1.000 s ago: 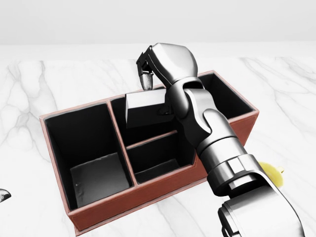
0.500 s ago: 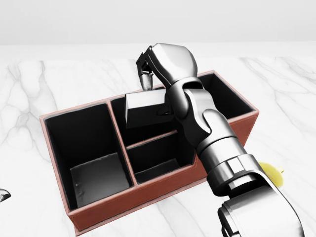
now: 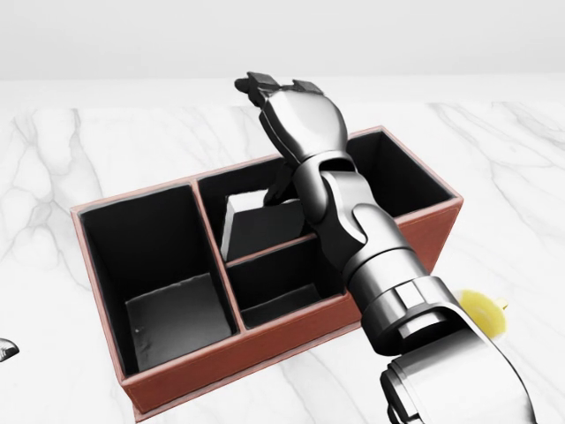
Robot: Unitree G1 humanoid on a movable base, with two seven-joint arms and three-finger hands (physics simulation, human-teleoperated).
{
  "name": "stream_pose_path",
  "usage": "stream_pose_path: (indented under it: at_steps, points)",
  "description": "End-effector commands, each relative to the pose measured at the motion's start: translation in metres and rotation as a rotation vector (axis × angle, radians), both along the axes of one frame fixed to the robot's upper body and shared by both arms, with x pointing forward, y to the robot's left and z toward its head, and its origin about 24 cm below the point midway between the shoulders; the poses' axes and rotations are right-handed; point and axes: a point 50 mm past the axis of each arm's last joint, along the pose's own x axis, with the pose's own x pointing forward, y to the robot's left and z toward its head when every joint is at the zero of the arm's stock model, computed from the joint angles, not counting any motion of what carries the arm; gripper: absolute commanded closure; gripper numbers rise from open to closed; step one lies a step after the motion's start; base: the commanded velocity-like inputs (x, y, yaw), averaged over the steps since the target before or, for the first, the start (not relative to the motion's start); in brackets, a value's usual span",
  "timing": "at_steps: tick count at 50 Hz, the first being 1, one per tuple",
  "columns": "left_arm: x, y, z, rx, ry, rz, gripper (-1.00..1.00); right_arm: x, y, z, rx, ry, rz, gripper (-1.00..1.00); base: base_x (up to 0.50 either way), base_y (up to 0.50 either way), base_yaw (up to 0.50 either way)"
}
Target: Pick up the book and place it in the front compartment of the caddy.
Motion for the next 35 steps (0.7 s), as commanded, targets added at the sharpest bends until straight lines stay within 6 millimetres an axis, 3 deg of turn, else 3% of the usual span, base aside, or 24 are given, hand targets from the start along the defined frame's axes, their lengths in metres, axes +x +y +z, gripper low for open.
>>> stream_pose_path:
  at_steps: [1,15,16,20,21,23,24,28,29,31,32,33,34,35]
  points:
    - [0.016,-0.002,-0.014,0.003,0.085,0.022,-1.00,0.000,0.004,-0.008,0.003,0.013,-0.009,-1.00,0.00,0.00,0.00]
    - [0.015,-0.001,-0.012,0.000,0.076,0.025,-1.00,-0.001,0.006,-0.010,-0.002,0.018,-0.006,-1.00,0.00,0.00,0.00]
    - [0.015,-0.002,-0.013,0.001,0.081,0.023,-1.00,0.000,0.005,0.003,0.032,0.003,0.008,-1.00,0.00,0.00,0.00]
    - [0.015,-0.002,-0.013,0.001,0.081,0.023,-1.00,0.000,0.005,0.004,0.035,0.001,0.012,-1.00,0.00,0.00,0.00]
    - [0.015,-0.002,-0.014,0.002,0.083,0.022,-1.00,-0.004,0.011,0.026,0.065,-0.029,0.071,-1.00,0.00,0.00,0.00]
    - [0.015,-0.002,-0.014,0.002,0.084,0.022,-1.00,-0.006,0.012,0.028,0.067,-0.035,0.085,-1.00,0.00,0.00,0.00]
    - [0.015,-0.002,-0.013,0.003,0.082,0.023,-1.00,-0.010,0.015,0.039,0.071,-0.044,0.110,-1.00,0.00,0.00,0.00]
    - [0.015,-0.002,-0.013,0.003,0.081,0.023,-1.00,-0.012,0.015,0.040,0.071,-0.044,0.110,-1.00,0.00,0.00,0.00]
    - [0.015,-0.003,-0.014,0.002,0.083,0.021,-1.00,-0.022,0.015,0.063,0.104,0.005,0.105,-1.00,0.00,0.00,0.00]
    - [0.015,-0.003,-0.014,0.002,0.083,0.021,-1.00,-0.026,0.016,0.066,0.100,-0.003,0.123,-1.00,0.00,0.00,0.00]
    - [0.015,-0.003,-0.014,0.004,0.084,0.019,-1.00,-0.078,0.036,0.095,0.043,-0.047,0.344,-1.00,0.00,0.00,0.00]
    - [0.014,-0.003,-0.013,0.005,0.081,0.018,-1.00,-0.094,0.039,0.100,0.009,-0.051,0.387,-1.00,0.00,0.00,0.00]
    - [0.014,-0.003,-0.013,0.005,0.081,0.018,-1.00,-0.095,0.039,0.100,0.006,-0.051,0.388,-1.00,0.00,0.00,0.00]
    - [0.013,-0.004,-0.013,0.006,0.079,0.018,-1.00,-0.117,0.043,0.110,0.002,-0.079,0.449,-1.00,0.00,0.00,0.00]
